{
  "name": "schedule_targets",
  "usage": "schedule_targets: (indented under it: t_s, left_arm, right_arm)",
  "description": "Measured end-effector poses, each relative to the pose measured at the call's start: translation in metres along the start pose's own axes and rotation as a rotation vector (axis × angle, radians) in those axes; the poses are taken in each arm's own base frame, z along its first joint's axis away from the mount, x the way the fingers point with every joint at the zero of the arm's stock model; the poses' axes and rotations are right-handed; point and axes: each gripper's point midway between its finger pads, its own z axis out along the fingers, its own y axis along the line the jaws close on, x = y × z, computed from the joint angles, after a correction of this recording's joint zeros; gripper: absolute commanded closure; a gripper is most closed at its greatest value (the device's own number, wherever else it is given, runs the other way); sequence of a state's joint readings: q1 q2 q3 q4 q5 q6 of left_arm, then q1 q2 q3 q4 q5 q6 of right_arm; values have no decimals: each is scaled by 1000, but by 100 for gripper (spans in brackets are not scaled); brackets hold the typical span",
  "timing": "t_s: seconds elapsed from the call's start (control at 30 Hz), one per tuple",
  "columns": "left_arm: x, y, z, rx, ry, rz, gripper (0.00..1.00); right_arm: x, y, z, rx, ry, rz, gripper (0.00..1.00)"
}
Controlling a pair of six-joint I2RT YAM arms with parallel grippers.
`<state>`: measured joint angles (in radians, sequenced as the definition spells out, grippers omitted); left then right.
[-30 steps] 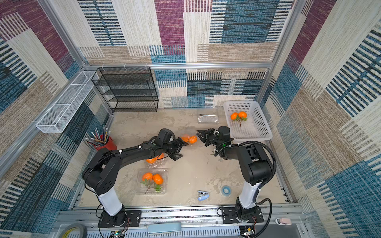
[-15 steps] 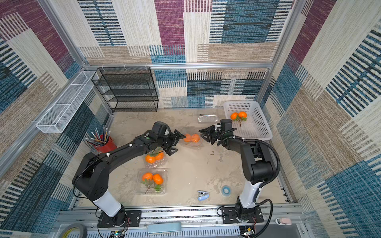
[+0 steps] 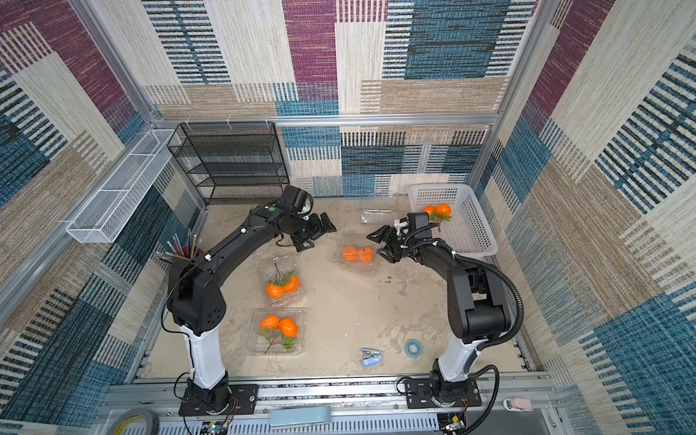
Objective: Take oranges out of containers
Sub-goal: Open the packing box at the center of the board.
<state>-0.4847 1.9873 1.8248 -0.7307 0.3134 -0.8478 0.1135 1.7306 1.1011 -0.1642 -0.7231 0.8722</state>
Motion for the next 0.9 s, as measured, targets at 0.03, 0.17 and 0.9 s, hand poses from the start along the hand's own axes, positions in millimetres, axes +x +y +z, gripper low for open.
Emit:
schedule_targets:
  t_s: [0.03,0.17,0.9]
  left_arm:
    - [-1,1,4,-5,5,8,1]
    - [-3,3,21,-9,26,8,1]
    - [23,-25,81,97,117,54,14]
  right_arm:
    - [0,-1,0,15,0,-10,24]
    - [-5,-12,0,97,3,-50,22]
    - [-5,-25,-3,228,67,-181,27]
